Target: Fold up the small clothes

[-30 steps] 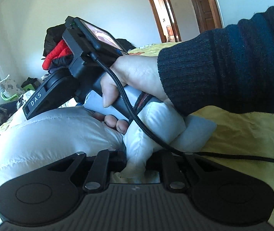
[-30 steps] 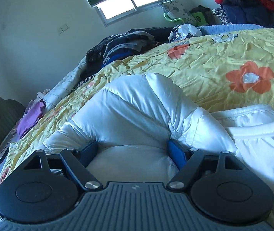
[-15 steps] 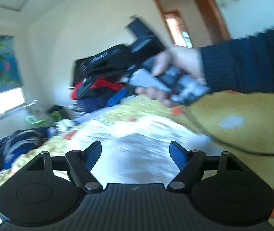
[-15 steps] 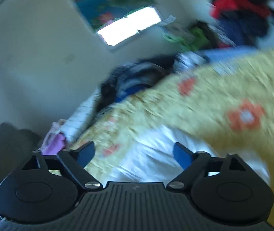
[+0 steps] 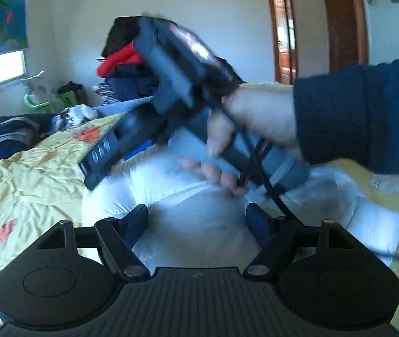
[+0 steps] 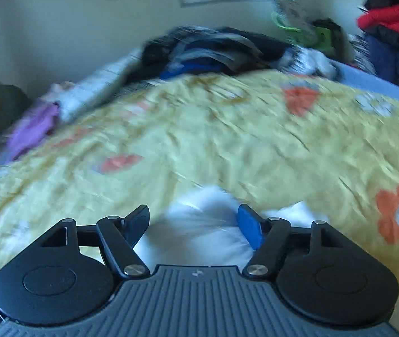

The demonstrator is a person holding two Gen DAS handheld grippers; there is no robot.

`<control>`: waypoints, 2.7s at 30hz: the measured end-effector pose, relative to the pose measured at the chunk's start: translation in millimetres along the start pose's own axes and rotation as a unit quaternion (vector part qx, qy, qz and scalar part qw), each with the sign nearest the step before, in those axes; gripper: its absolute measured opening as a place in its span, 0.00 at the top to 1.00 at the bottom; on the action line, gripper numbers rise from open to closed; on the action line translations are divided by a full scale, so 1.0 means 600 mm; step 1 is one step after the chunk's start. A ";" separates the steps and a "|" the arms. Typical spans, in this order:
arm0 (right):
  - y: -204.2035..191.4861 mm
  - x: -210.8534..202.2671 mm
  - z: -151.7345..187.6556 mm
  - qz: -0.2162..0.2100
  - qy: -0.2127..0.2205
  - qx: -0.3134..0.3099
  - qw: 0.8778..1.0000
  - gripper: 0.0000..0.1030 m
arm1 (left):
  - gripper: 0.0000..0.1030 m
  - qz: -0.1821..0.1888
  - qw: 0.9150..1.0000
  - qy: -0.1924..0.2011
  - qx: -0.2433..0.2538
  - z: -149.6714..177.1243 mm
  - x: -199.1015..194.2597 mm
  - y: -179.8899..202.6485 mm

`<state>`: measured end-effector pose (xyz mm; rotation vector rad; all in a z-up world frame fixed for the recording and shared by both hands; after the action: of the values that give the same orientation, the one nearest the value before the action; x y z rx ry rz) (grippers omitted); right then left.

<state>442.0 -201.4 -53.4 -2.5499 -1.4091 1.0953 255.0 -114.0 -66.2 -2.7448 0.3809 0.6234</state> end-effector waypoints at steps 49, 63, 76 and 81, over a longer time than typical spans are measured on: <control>0.137 -0.255 0.261 -0.054 0.105 0.400 0.909 0.56 | 0.28 0.106 0.866 -0.217 -0.439 0.057 0.116 -0.202; 0.111 -0.107 0.175 -0.123 0.107 0.366 0.916 0.63 | 0.24 -0.006 0.884 -0.190 -0.427 0.062 0.079 -0.316; 0.016 -0.305 0.234 -0.049 0.237 0.346 0.907 0.30 | 0.25 -0.201 0.962 0.009 -0.186 0.096 -0.220 -0.191; -0.079 -0.276 0.178 -0.097 0.197 0.248 0.944 0.10 | 0.25 -0.164 0.984 -0.027 -0.071 0.128 -0.217 -0.106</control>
<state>287.8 -329.3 -24.1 -2.0683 -1.0835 0.7331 133.1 -4.6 -58.7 -2.8255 -0.1337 0.6536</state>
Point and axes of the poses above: each gripper's, at about its wrist camera, not at the fingertips, and x roughly the way its jaws point, y to its right, z to its underside, the point moved 1 cm from there along x, roughly the way its jaws point, and after that the axes turned 12 degrees about -z, right-handed, at the moved point
